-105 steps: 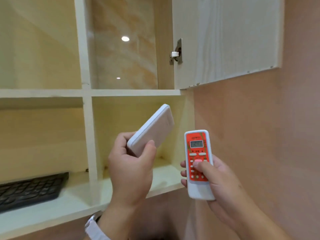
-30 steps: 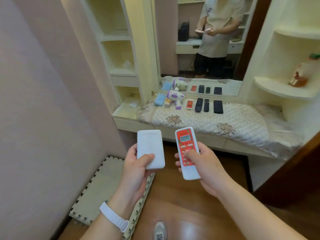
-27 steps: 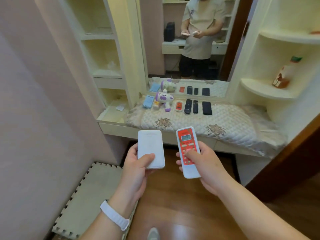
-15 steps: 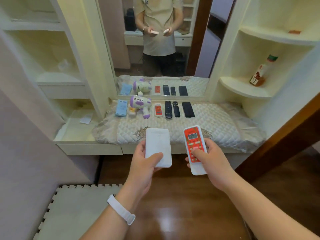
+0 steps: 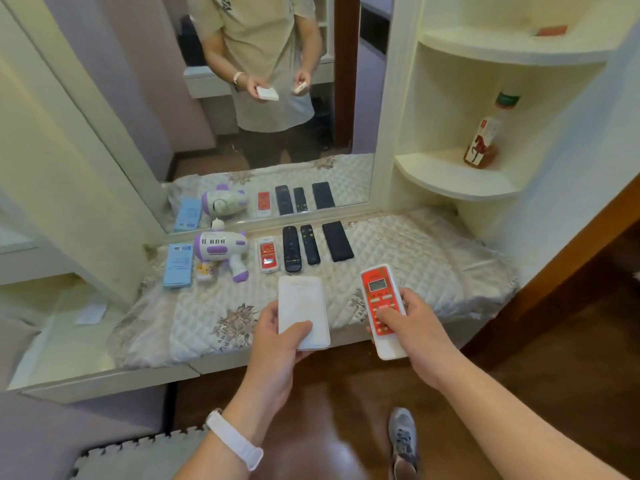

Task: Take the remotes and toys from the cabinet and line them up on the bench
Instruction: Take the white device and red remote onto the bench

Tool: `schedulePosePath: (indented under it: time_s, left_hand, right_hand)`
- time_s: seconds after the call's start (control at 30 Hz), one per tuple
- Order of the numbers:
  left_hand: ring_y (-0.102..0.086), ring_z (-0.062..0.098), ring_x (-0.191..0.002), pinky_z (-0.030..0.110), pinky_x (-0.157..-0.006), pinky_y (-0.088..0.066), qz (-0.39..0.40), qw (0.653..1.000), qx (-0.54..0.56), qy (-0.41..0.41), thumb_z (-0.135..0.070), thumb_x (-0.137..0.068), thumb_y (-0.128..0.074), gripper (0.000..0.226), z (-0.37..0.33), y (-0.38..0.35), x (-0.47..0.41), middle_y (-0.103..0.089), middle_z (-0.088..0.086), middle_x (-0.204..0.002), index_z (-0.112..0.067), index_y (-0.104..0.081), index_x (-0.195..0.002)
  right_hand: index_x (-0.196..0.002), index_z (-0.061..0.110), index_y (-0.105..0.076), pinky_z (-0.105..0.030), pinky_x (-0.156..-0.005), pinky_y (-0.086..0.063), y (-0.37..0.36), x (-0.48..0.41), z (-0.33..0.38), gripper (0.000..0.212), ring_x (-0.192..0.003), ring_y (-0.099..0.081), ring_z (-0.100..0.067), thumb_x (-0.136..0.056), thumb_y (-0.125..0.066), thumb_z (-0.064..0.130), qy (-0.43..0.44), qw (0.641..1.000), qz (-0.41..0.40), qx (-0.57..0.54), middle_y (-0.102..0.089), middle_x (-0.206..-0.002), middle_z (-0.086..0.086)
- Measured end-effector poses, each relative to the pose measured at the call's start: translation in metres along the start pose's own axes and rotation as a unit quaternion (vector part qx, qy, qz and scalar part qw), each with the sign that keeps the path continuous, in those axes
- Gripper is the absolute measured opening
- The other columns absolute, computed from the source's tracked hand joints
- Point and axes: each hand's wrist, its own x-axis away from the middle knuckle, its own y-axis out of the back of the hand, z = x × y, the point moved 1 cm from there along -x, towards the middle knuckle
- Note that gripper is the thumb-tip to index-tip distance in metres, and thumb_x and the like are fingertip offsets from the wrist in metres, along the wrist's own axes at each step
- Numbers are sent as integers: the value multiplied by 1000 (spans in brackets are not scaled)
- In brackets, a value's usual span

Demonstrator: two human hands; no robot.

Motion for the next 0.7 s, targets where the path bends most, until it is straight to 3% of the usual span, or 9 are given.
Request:
schedulePosePath:
  time_s: [0.13, 0.27, 0.37, 0.7]
  left_hand:
    - [-64, 30, -105, 39, -71, -57, -38, 999, -19, 4, 6, -86, -59, 45, 0, -51, -46, -63, 8, -119, -15, -49, -125]
    - [-63, 30, -104, 47, -78, -58, -86, 995, -54, 3, 5, -86, -60, 46, 2, -102, -96, -61, 10, -120, -13, -48, -126]
    - [-61, 30, -104, 39, -69, -57, -118, 991, -66, -11, 5, -85, -60, 47, 5, -139, -127, -59, 11, -119, -13, -46, -126]
    - [-62, 29, -99, 35, -64, -55, -149, 985, -79, 34, 4, -86, -60, 45, 25, -188, -186, -58, 9, -115, -14, -46, -125]
  right_hand:
    - [-103, 21, -62, -43, -74, -60, 39, -72, 9, 18, -82, -73, -27, -90, -60, 9, -14, 1000, 13, 2, -73, -97, -9]
    - [-105, 20, -62, -34, -62, -58, 84, -136, 21, 17, -78, -72, -21, -90, -60, 11, -26, 999, 26, 10, -73, -94, -5]
    - [-105, 19, -62, -24, -59, -50, 108, -180, 23, 17, -77, -70, -16, -90, -60, 11, -28, 999, 38, 25, -72, -94, -2]
    - [-112, 17, -60, -24, -58, -47, 120, -263, 6, 23, -83, -68, -17, -90, -57, 12, -76, 995, 52, 46, -70, -98, -2]
